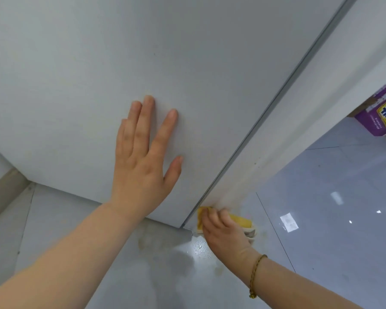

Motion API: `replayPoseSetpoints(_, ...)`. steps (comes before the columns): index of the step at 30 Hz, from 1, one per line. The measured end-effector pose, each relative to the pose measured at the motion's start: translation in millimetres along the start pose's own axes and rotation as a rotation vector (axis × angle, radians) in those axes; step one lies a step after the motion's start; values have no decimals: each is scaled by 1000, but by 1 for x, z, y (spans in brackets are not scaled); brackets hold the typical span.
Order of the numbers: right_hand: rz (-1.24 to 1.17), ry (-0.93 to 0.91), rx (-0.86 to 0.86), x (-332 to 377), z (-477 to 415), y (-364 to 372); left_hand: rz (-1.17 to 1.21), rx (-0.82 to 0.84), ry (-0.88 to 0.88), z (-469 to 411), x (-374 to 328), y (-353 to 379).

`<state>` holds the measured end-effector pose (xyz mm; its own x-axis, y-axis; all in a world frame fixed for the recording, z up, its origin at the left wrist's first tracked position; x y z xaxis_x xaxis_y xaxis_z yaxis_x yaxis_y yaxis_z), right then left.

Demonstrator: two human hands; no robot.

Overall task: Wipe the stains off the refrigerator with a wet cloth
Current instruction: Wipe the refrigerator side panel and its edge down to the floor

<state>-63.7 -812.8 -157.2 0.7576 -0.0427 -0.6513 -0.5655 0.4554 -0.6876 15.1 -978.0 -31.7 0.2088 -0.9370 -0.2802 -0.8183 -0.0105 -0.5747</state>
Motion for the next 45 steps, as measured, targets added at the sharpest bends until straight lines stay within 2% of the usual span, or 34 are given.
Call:
replayPoseSetpoints(2, 31, -40, 112, 20, -6, 6, -7, 15, 11, 0, 4, 2)
replayPoseSetpoints(6, 119, -258, 103, 64, -22, 27, -5, 48, 77, 1, 10, -6)
replayPoseSetpoints(8, 142, -295, 102, 78, -26, 35, 13, 83, 122, -1, 12, -9)
replayPoseSetpoints(10, 163, -290, 153, 87, -29, 47, 18, 96, 109, 2, 15, -9)
replayPoseSetpoints(13, 49, -100, 206, 78, -27, 43, 17, 116, 114, 7, 14, -8)
replayPoseSetpoints(15, -89, 39, 36, 59, -19, 30, 9, 108, 116, 8, 16, -7)
replayPoseSetpoints(19, -8, 249, -553, -7, 16, -14, -2, 45, 67, 10, 12, -1)
replayPoseSetpoints(21, -41, 330, -699, -44, 35, -46, -1, 29, 50, 11, 12, 2)
replayPoseSetpoints(25, -12, 375, -776, -106, 66, -110, 3, 50, 44, 10, 11, 1)
replayPoseSetpoints(30, -39, 479, -994, -164, 93, -157, 7, 60, 43, 8, 12, -6)
replayPoseSetpoints(34, 28, 550, -1012, -142, 83, -142, 15, 38, 30, 6, 10, -4)
replayPoseSetpoints(41, -13, 391, -799, -79, 50, -85, 20, 37, 10, 6, 11, -6)
replayPoseSetpoints(43, -20, 402, -885, -95, 62, -93, 34, 50, -10, 8, 8, -6)
replayPoseSetpoints(45, -13, 464, -1070, -125, 79, -120, 38, 59, -43, 9, 7, -6)
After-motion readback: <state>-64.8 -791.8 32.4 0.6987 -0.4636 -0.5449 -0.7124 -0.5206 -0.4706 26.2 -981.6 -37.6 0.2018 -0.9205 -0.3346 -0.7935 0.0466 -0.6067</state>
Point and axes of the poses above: each hand's wrist, its own z-axis away from the middle knuckle, its own y-axis out of the palm, x = y × z, the point moved 4 cm from there along -z, towards the middle knuckle, and after that the axes turned 2 degrees about -z, right-handed, at the moved point
